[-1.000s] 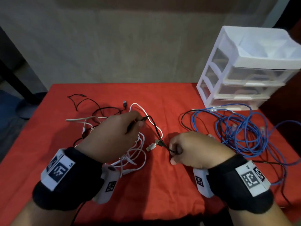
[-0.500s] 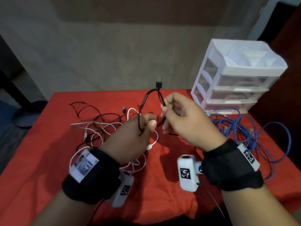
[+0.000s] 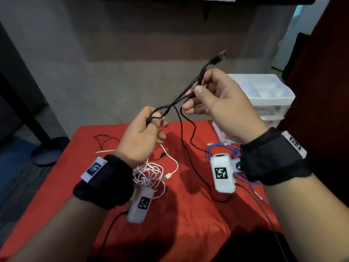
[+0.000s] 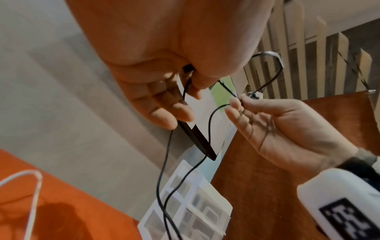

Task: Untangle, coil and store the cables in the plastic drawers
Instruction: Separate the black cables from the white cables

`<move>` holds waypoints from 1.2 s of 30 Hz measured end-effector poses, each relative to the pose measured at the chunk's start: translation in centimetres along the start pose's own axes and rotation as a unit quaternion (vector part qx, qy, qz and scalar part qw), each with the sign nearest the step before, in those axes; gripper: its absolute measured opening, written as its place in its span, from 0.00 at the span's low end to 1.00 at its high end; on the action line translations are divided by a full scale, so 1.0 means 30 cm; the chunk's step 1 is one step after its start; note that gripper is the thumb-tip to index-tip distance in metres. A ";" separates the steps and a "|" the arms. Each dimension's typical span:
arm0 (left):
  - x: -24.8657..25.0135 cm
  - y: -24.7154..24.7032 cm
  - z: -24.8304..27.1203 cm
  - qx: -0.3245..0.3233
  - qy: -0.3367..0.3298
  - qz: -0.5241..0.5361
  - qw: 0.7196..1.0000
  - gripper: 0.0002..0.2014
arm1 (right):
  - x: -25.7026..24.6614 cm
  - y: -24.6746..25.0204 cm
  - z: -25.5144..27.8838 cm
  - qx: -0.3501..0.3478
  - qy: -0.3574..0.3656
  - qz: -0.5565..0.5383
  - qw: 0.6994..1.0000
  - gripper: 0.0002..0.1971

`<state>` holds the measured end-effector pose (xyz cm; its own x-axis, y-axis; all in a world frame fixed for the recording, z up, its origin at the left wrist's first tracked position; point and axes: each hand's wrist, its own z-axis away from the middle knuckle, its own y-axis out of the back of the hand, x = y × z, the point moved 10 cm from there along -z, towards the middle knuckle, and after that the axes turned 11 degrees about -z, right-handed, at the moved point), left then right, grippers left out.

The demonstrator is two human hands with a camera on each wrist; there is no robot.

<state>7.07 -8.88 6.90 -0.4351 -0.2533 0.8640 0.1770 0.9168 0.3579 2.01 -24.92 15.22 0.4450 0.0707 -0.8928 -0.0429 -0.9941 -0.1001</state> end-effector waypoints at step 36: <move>-0.536 -0.400 -0.345 -0.160 0.404 0.075 0.897 0.14 | 0.545 0.249 -0.439 -0.105 -0.136 0.483 0.859 0.10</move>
<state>21.08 -19.01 -7.62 0.3744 -0.3943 0.8393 0.4806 0.8566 0.1880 20.75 -32.27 5.65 0.0663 -0.8064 -0.5876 -0.0997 -0.5913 0.8003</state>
